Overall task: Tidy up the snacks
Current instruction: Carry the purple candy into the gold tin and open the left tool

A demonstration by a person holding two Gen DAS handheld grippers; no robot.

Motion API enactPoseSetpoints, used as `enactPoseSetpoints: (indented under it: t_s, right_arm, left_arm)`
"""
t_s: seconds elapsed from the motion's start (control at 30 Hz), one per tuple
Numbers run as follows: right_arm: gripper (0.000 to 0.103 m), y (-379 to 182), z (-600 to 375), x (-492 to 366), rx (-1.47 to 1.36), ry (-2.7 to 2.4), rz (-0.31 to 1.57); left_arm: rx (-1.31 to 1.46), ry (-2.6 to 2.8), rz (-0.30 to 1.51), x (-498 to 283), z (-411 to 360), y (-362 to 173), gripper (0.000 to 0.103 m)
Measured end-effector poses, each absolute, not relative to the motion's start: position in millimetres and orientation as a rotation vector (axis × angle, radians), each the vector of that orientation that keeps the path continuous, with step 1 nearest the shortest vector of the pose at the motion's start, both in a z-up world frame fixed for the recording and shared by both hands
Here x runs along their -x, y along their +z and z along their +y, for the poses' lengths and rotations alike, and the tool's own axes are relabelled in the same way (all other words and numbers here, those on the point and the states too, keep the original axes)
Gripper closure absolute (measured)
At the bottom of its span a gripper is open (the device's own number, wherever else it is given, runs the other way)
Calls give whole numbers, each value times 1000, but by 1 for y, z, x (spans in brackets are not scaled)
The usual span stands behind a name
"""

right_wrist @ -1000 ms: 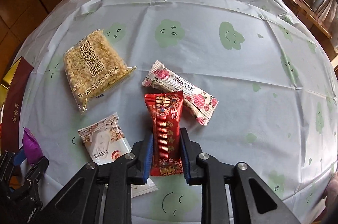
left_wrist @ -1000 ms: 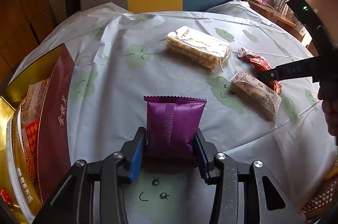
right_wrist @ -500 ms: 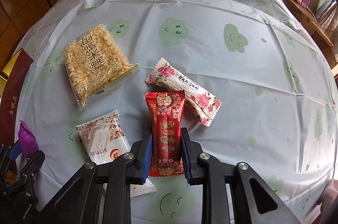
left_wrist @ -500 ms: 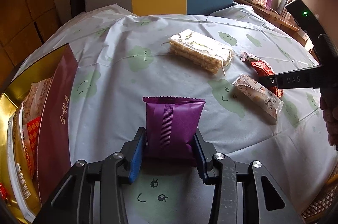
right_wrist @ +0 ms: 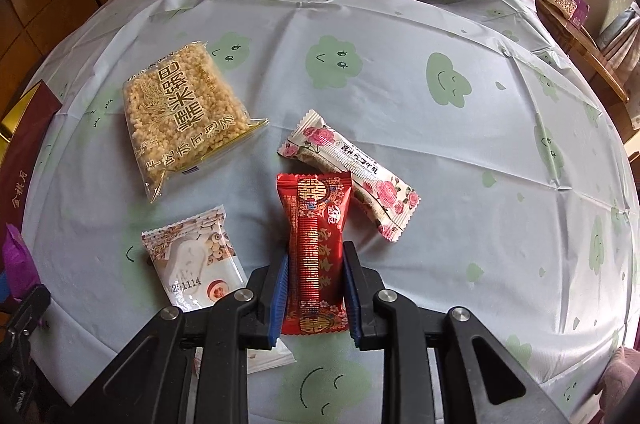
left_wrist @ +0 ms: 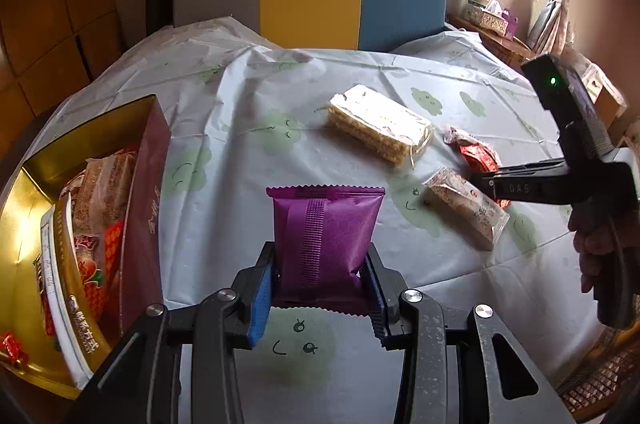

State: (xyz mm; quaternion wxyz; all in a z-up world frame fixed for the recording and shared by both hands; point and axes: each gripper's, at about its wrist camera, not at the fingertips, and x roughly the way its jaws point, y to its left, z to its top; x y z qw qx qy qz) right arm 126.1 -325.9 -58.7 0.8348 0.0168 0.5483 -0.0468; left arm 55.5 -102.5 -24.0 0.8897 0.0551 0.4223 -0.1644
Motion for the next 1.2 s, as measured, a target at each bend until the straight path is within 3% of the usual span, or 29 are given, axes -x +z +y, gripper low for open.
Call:
enactPoseSetpoints:
  t_s: [0.23,0.53,0.87,1.2]
  right_arm:
    - [78,-60,-315,-124,-10,-101,1149]
    - [79,-59,-307,-117,24,-107,1134]
    - [79,-58,-305,-117,34,-108,1133]
    - [79,-57,-307,-118,31,-107,1132]
  left_arm:
    - [-31,-316,847,-54,-70,7,62]
    - [110,-89,830,-78,38,27,62]
    - [173,234,874,-87,149,0,61]
    - [169,300,946,-83,162,-33,57]
